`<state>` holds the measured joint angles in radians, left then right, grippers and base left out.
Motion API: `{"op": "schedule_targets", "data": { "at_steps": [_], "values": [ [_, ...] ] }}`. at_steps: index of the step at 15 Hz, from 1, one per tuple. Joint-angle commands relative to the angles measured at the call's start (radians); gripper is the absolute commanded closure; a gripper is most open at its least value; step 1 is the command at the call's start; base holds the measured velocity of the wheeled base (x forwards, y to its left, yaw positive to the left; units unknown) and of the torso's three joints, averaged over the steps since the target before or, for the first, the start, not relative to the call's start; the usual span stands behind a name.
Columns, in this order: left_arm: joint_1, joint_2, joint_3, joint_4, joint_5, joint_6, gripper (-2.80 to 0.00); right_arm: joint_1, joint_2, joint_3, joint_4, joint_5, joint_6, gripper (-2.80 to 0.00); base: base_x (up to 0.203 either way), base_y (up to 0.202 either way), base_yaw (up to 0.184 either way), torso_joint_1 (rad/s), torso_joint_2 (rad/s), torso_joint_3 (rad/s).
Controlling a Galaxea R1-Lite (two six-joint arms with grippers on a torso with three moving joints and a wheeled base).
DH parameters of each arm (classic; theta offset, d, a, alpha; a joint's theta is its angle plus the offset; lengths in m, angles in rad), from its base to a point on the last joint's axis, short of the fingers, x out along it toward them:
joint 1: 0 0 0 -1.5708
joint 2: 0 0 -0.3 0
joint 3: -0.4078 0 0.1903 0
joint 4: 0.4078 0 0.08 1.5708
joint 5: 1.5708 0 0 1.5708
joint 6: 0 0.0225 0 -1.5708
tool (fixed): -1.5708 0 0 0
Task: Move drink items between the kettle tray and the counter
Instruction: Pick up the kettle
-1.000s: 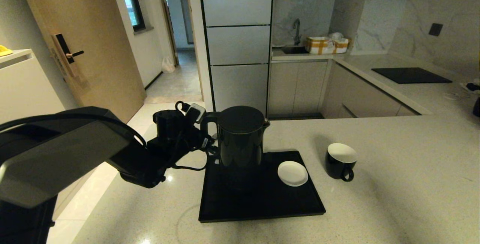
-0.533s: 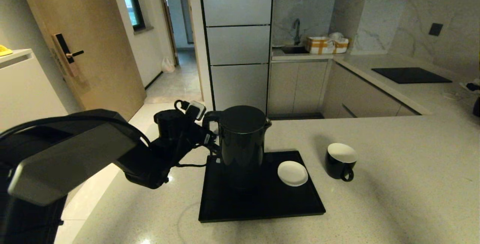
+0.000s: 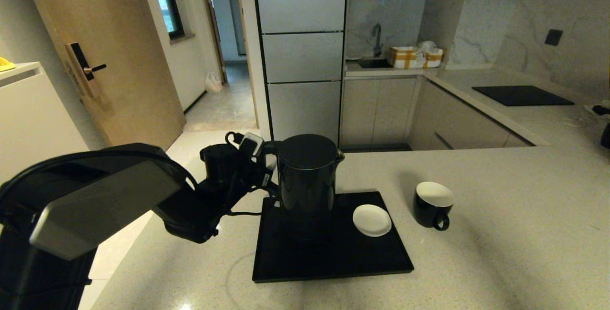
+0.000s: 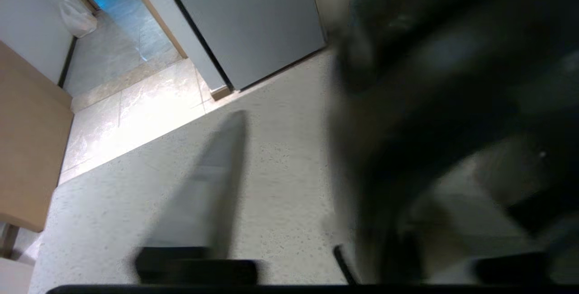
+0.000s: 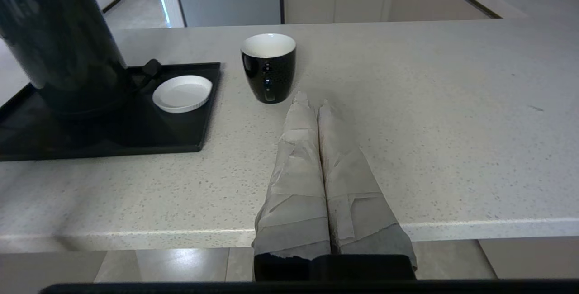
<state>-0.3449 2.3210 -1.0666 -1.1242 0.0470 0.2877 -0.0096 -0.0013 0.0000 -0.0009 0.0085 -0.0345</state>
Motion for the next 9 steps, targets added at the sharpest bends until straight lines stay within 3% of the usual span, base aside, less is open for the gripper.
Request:
{"op": "schedule_targets", "data": {
  "at_steps": [1, 9],
  "values": [
    [0.0, 0.004, -0.006, -0.006, 0.001, 0.002, 0.0, 0.0, 0.0, 0.0, -0.001, 0.001, -0.001, 0.0, 0.0, 0.0, 0.0, 0.0, 0.0, 0.0],
    [0.0, -0.005, -0.001, -0.031, -0.002, -0.005, 0.0, 0.0, 0.0, 0.0, -0.001, 0.001, -0.001, 0.0, 0.0, 0.0, 0.0, 0.0, 0.0, 0.0]
  ]
}}
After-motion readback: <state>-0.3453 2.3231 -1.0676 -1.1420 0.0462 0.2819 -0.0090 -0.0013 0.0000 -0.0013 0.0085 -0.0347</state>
